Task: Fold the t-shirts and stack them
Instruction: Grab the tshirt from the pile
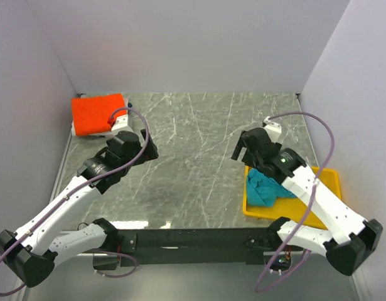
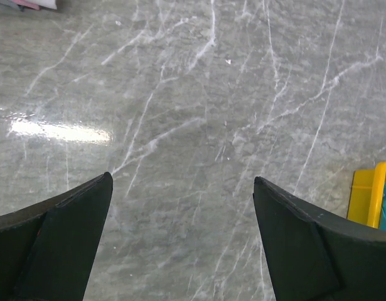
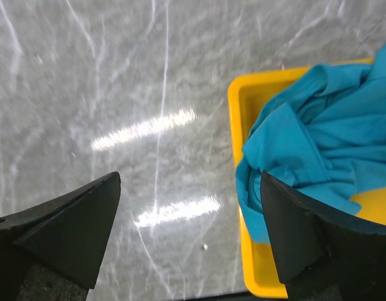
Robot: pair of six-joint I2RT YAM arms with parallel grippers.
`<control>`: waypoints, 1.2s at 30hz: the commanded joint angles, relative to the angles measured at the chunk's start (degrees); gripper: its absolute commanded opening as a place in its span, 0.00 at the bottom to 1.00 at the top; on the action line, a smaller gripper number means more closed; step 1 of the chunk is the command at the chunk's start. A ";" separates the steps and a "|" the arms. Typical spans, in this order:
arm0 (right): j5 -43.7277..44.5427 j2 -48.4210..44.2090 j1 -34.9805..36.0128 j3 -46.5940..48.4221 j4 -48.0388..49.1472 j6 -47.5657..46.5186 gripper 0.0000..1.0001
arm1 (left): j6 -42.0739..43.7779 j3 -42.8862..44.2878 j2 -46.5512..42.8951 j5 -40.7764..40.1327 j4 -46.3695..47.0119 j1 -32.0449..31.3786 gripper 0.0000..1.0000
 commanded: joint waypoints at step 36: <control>-1.66 -1.60 -14.76 -26.91 -1.81 24.88 0.99 | 3.92 -0.25 4.08 1.21 7.19 0.09 1.00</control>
